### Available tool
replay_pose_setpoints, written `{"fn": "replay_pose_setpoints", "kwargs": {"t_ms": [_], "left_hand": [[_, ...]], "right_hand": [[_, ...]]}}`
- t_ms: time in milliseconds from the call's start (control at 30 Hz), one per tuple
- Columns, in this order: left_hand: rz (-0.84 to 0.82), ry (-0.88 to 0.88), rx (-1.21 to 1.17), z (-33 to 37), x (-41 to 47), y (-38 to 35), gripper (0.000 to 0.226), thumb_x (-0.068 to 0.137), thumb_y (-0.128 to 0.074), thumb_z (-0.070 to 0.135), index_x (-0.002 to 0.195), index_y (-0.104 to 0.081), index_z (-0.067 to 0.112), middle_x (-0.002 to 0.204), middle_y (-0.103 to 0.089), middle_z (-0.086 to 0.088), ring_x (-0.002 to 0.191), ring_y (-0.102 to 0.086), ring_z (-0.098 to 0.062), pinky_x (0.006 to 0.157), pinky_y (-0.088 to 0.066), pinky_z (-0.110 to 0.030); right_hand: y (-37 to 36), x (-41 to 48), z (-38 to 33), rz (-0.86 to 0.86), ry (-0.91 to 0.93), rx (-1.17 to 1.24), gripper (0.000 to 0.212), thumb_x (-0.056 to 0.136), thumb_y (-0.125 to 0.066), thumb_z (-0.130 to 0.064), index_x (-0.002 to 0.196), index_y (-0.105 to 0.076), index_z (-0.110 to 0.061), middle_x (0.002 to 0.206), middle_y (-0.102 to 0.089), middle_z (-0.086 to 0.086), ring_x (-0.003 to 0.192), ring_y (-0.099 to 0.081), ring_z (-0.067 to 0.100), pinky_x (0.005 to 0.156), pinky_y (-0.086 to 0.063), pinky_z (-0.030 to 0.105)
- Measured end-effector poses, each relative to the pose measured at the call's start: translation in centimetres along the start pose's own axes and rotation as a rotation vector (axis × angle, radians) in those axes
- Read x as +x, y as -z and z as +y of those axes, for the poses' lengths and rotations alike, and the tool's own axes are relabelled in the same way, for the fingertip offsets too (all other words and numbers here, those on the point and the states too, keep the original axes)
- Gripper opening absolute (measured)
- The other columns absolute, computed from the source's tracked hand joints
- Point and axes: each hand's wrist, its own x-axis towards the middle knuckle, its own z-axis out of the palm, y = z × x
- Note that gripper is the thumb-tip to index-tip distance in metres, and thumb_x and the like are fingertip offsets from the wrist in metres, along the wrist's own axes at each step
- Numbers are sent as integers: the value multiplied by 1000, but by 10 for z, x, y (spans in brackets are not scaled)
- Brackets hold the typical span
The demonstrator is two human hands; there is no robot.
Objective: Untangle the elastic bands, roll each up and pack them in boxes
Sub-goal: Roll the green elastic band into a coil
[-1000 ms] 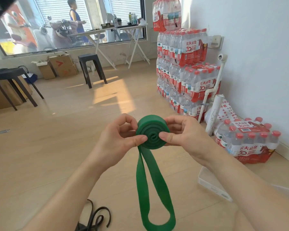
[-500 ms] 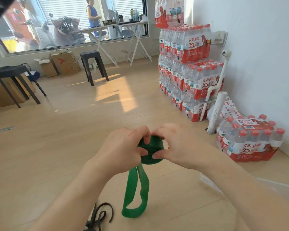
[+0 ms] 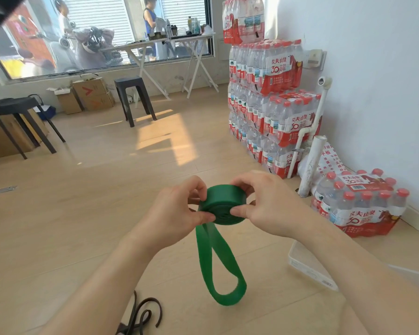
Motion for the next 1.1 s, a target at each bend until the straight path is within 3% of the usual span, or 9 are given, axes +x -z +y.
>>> {"fn": "replay_pose_setpoints", "kwargs": {"t_ms": [167,333,433,500,633,733,833,967,1100], "left_hand": [[89,-44,24,1,1,1,46,69,-79,1,72,-45,32,80,-70,6,62,-60,-1,62,-49,-23],[102,-4,-161,2,-2,7,37,68,-82,3,76,-51,23,80,-72,0,67,-65,-10,66,-53,-28],[12,11,-269,3,-4,7,35,72,-79,4,85,-47,11,86,-74,-1,88,-69,-12,74,-53,-33],[-7,22,-390,4,-5,7,38,73,-77,5,89,-43,5,87,-74,-6,90,-70,-20,78,-54,-40],[27,24,-534,11,-6,10,37,67,-74,17,85,-44,7,80,-73,-7,76,-69,-22,65,-51,-30],[87,25,-523,12,-6,9,30,74,-73,3,83,-44,6,73,-72,-4,67,-66,-19,58,-48,-26],[125,34,-396,14,-6,8,28,77,-70,-8,83,-45,5,70,-72,-4,64,-67,-14,61,-51,-27],[60,-27,-77,16,-10,6,37,74,-73,-4,76,-46,21,72,-67,1,47,-53,-1,49,-40,-13],[26,-95,228,11,-9,3,41,74,-76,11,81,-42,34,71,-66,4,52,-50,-13,53,-45,-31]], "right_hand": [[3,-1,-4,24,-29,153,29,76,-79,-18,98,-62,-28,88,-61,-17,89,-58,5,78,-52,25],[7,-4,-4,39,-59,305,36,77,-78,-9,84,-58,-39,82,-64,-14,81,-61,1,75,-50,15],[10,-4,-3,63,-99,541,34,78,-74,2,87,-63,-29,82,-67,-5,77,-64,10,73,-56,25],[12,-4,-2,65,-106,699,29,78,-71,7,90,-65,-19,83,-68,4,76,-67,16,70,-59,32],[8,-3,1,-10,-189,915,23,81,-66,10,98,-62,-5,88,-65,11,79,-69,22,72,-61,36],[6,-2,2,-40,-226,946,24,81,-67,8,100,-62,-5,94,-64,14,85,-69,26,73,-60,39],[8,-2,0,-53,-186,747,35,82,-70,0,111,-61,-17,102,-65,9,92,-68,22,76,-59,39],[12,-4,-4,-5,29,160,57,79,-75,-33,130,-51,-43,109,-61,-18,98,-58,-2,82,-53,26],[8,-6,-13,-16,125,-120,46,82,-71,-33,127,-58,-36,110,-67,-14,98,-59,5,91,-48,31]]}}
